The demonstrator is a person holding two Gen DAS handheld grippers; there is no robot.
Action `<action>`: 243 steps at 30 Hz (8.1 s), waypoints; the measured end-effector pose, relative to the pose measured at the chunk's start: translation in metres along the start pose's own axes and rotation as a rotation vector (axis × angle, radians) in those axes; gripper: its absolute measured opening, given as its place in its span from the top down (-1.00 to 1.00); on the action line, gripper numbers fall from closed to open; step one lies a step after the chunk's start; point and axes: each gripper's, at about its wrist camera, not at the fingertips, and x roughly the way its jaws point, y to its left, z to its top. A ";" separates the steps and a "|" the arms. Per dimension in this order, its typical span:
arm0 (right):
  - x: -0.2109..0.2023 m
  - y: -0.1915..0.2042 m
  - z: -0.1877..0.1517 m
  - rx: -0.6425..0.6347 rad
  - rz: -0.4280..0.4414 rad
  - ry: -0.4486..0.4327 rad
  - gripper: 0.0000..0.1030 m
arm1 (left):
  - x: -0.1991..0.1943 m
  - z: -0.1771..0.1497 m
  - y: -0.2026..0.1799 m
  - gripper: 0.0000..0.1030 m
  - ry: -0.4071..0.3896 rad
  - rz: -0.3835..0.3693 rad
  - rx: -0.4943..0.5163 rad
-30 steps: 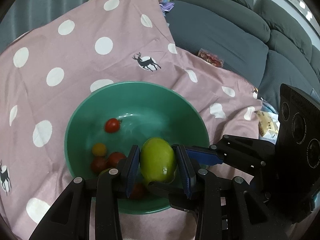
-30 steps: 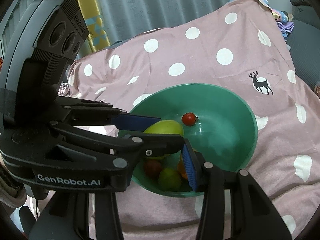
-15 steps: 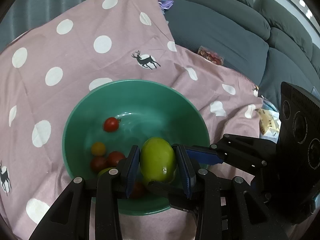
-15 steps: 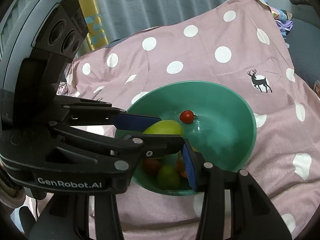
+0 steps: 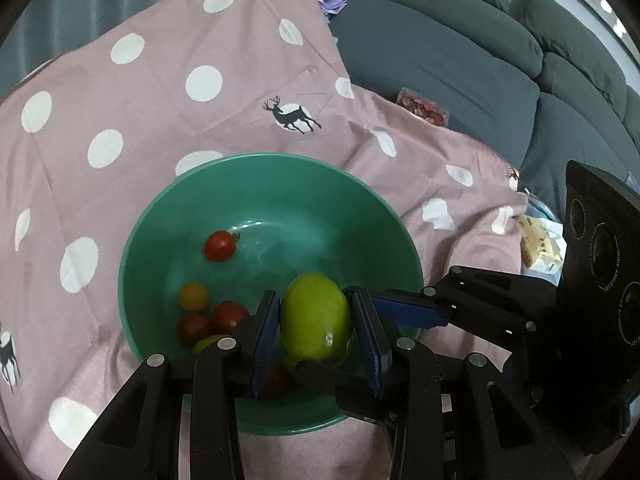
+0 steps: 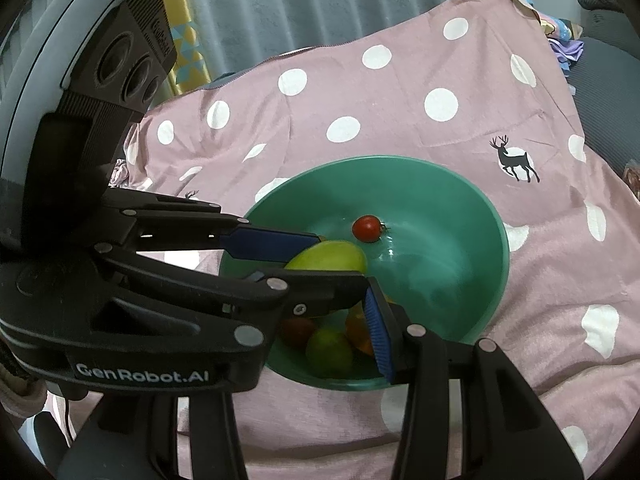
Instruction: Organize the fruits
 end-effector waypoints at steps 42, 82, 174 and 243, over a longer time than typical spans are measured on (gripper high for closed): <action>-0.022 0.010 0.000 -0.018 -0.024 -0.094 -0.82 | -0.065 -0.026 0.014 -0.91 -0.159 0.384 -0.148; 0.023 0.185 -0.094 -0.056 0.708 0.262 -0.81 | -0.221 -0.314 0.054 -0.92 -0.292 0.519 -0.495; 0.170 0.206 0.009 -0.257 0.275 0.410 0.09 | -0.092 -0.176 0.215 -0.35 -0.127 0.052 -0.714; -0.029 0.057 0.000 -0.030 0.146 -0.165 0.23 | -0.087 -0.040 -0.005 0.13 -0.235 0.133 -0.232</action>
